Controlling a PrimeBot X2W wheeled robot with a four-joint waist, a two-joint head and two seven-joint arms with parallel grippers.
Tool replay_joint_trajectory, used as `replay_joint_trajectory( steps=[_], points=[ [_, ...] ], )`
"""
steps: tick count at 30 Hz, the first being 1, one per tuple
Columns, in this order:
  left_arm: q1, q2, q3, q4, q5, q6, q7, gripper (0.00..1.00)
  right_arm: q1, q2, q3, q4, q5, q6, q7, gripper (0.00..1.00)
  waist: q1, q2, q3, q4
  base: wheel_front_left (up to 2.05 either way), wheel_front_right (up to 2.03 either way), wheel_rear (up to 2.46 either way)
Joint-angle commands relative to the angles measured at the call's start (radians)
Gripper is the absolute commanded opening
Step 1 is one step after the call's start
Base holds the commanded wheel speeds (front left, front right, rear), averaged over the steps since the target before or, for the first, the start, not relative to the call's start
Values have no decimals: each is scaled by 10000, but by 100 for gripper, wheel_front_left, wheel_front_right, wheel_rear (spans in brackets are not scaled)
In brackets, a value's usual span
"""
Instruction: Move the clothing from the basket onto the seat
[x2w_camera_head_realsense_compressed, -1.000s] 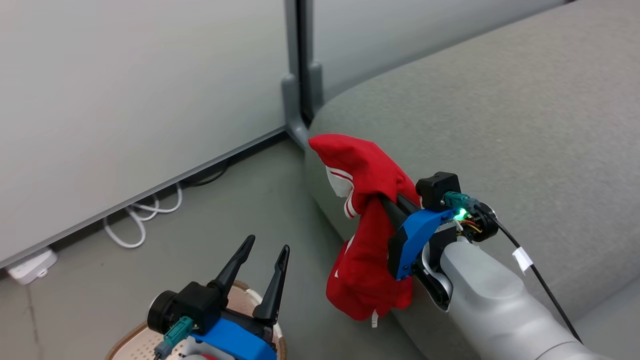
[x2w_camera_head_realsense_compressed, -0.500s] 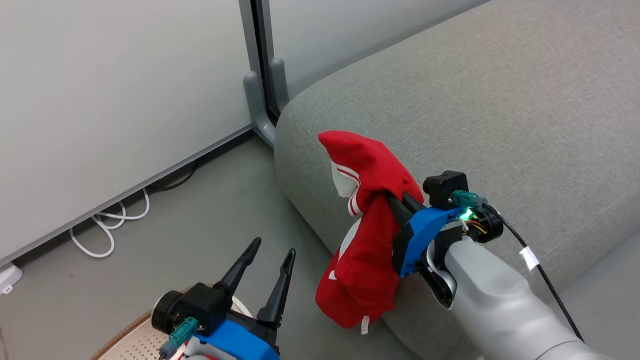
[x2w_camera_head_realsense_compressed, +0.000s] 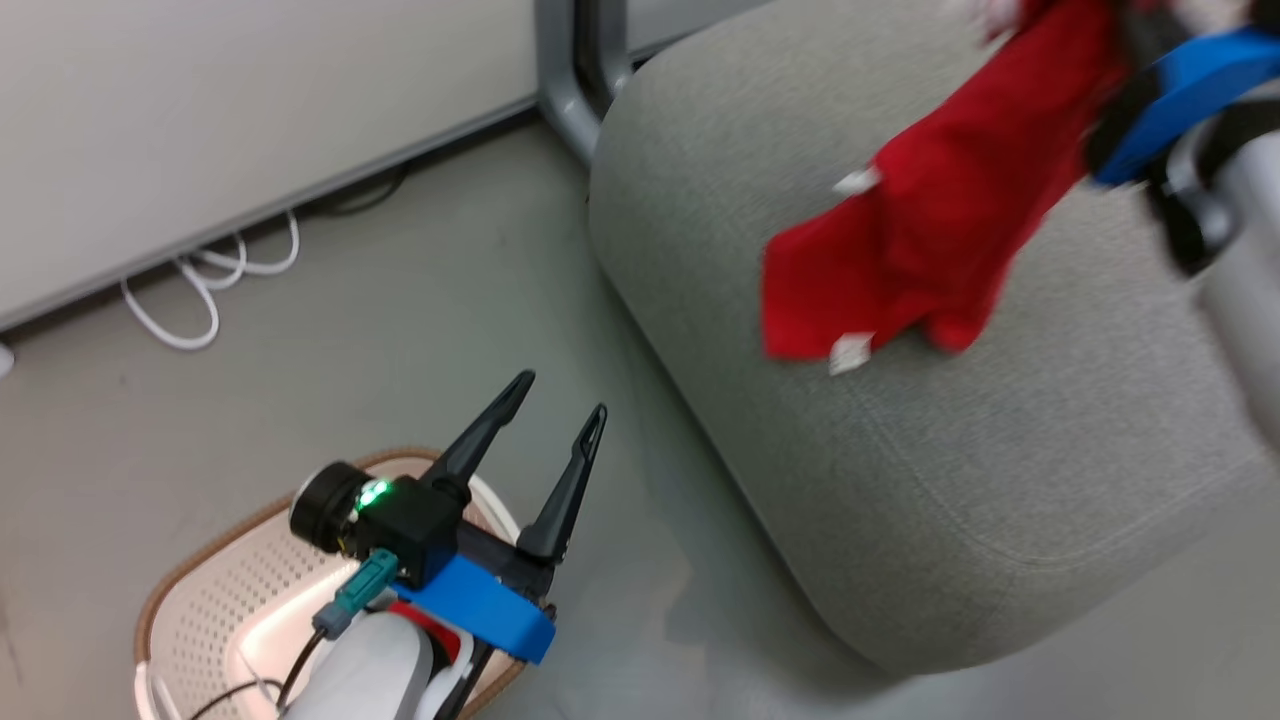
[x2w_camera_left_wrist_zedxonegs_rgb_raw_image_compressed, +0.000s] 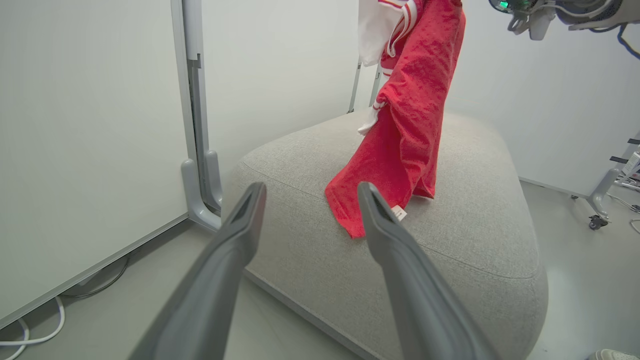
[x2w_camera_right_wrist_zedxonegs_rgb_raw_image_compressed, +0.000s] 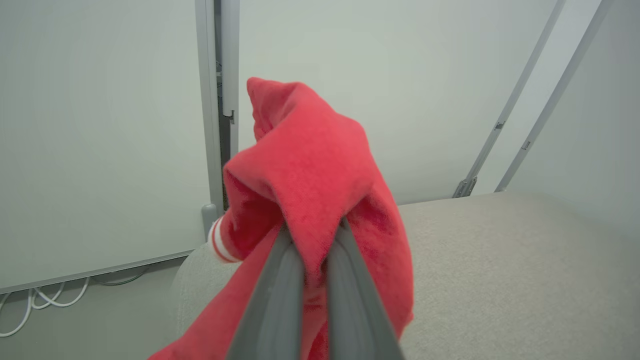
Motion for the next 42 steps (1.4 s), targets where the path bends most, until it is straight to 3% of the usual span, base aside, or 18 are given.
replay_joint_trajectory(
  steps=[1,4,10,23,24,25,26,27,37,42],
  points=[
    [-438,153,-154,-85,37,-40,-32,100,-620,-544,-234,183,-155,-5,-96,0,-1,0,1075,805,0,0,0],
    [-908,323,-363,-167,50,-38,-34,100,-1276,-1415,-820,455,-305,-5,-177,0,-1,0,1737,1190,0,0,0],
    [-1613,577,-535,-270,31,-39,-34,100,-838,-1971,-1947,829,-264,-7,-234,0,-1,0,2651,1671,0,0,0],
    [-1550,526,-662,40,-195,-39,-34,100,1821,-1423,-3650,1001,-1012,-7,-224,0,-1,0,2278,1940,0,0,0],
    [-1489,514,-637,69,-219,-39,-34,100,1878,-1430,-3713,1001,-1149,-7,-224,5,-1,0,2169,1933,0,0,0],
    [-1423,485,-608,96,-245,-39,-34,100,1918,-1440,-3788,996,-1254,-7,-224,33,-1,0,2058,1922,0,0,0],
    [-1365,446,-585,129,-267,-39,-34,100,1964,-1429,-3845,967,-1376,-7,-224,78,-1,0,1937,1915,0,0,0],
    [-1306,408,-548,143,-270,-39,-34,100,2025,-1393,-3919,950,-1489,-7,-224,100,-1,0,1811,1907,0,0,0],
    [-244,-155,-45,431,-482,-39,-34,100,2947,-1148,-4037,457,-2728,-5,-223,100,-1,0,0,2096,0,0,0],
    [530,-445,520,609,-511,-21,-34,100,3964,-887,-3912,-445,-3101,-7,-224,100,-1,0,-1109,2432,0,0,0]
  ],
)
